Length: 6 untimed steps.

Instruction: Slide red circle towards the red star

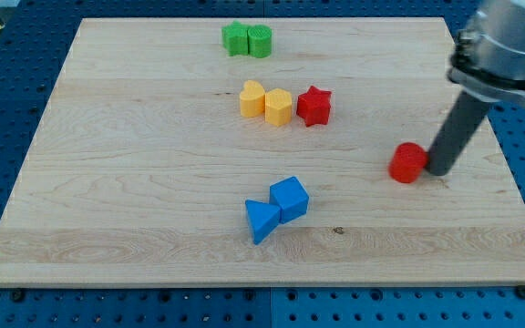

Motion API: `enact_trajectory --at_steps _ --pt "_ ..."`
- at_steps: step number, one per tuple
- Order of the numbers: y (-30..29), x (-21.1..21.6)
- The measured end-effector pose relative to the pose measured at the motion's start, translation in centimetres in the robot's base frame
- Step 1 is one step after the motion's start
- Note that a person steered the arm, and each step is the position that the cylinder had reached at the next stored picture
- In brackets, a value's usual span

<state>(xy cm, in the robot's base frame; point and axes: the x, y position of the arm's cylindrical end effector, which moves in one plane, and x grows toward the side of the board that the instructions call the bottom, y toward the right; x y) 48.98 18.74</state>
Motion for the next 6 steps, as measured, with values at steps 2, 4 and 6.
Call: enact_trajectory --at_steps 2,4,6 --pt "-1.5 2.1" --pt "-9.3 0.8" --pt "-11.8 -0.6"
